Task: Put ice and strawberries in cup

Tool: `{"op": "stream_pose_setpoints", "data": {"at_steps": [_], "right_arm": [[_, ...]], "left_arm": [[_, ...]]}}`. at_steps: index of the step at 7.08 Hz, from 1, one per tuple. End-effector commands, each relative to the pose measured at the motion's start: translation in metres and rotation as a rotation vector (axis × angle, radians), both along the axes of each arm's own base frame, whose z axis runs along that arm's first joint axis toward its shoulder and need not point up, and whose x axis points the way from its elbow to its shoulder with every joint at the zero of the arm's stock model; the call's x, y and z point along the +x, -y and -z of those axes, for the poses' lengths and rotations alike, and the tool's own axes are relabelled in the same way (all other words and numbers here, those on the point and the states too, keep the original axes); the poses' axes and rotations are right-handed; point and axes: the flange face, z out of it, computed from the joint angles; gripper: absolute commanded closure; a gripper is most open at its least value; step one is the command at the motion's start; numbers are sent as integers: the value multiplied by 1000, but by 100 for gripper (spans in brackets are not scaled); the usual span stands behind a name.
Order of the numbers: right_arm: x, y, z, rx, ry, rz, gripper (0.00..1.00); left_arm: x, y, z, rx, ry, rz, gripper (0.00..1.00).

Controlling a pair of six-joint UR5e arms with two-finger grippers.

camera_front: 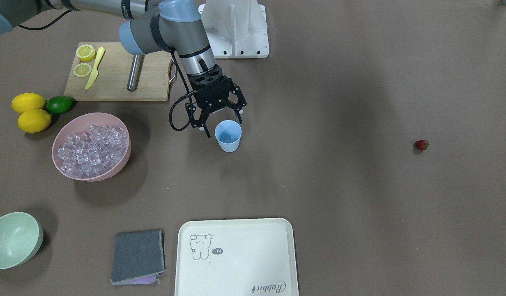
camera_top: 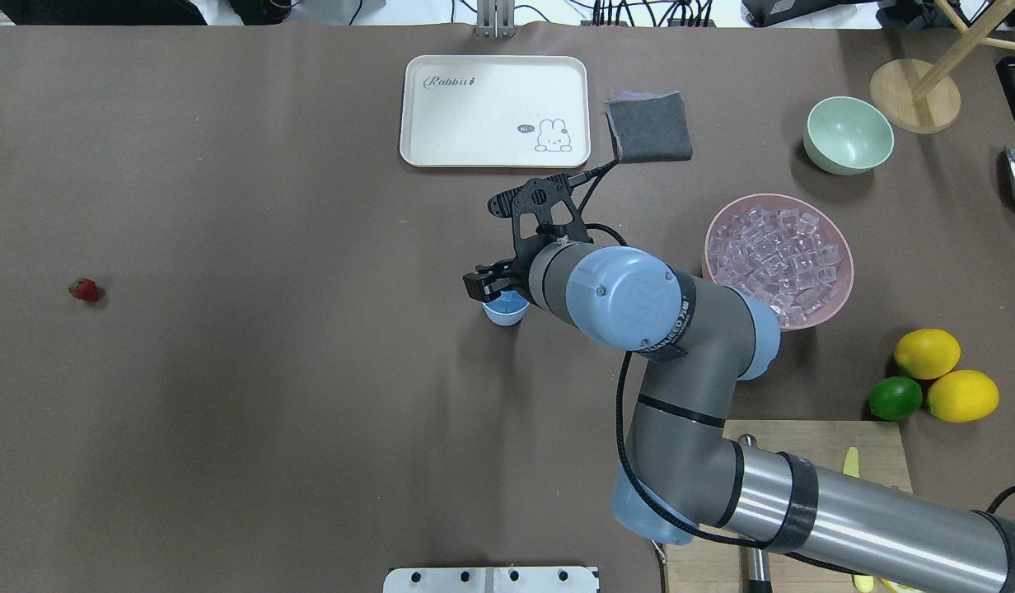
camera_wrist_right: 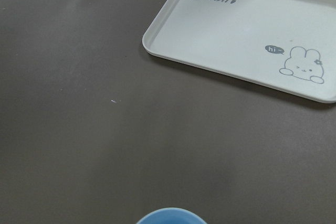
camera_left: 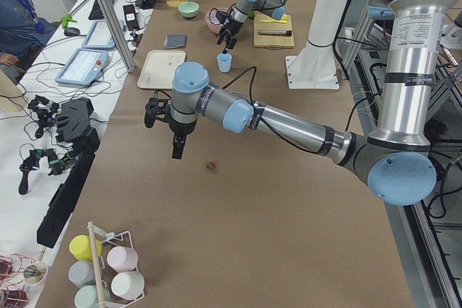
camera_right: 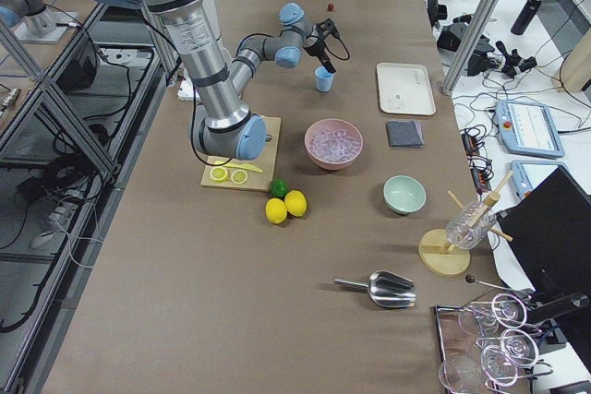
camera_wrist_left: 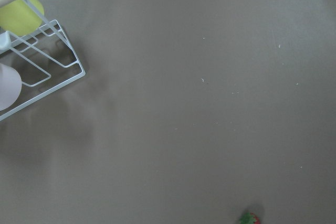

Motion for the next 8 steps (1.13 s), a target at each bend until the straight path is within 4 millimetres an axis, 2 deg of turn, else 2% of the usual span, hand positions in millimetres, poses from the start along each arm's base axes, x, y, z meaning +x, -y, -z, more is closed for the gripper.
{"op": "stream_pose_setpoints", "data": {"at_steps": [1, 2, 3, 4, 5, 6, 8], "right_arm": [[42, 16, -20, -22, 2, 0, 0], [65, 28, -32, -37, -5, -2, 0], [88, 48, -50, -30, -45, 15, 0], [117, 66, -77, -45, -83, 34, 0], [136, 76, -94, -70, -95, 29, 0], [145, 79, -105, -78, -94, 19, 0], [183, 87, -144, -97, -82, -1, 0]], "left_arm": [[20, -1, 21, 42, -12, -24, 2], [33, 1, 24, 91, -10, -42, 2], [50, 6, 8, 70, -11, -69, 2], [60, 10, -9, 53, -7, -88, 2], [77, 9, -11, 54, -8, -118, 2], [96, 8, -12, 48, -14, -145, 2], [147, 3, -21, 13, -73, -145, 2]]}}
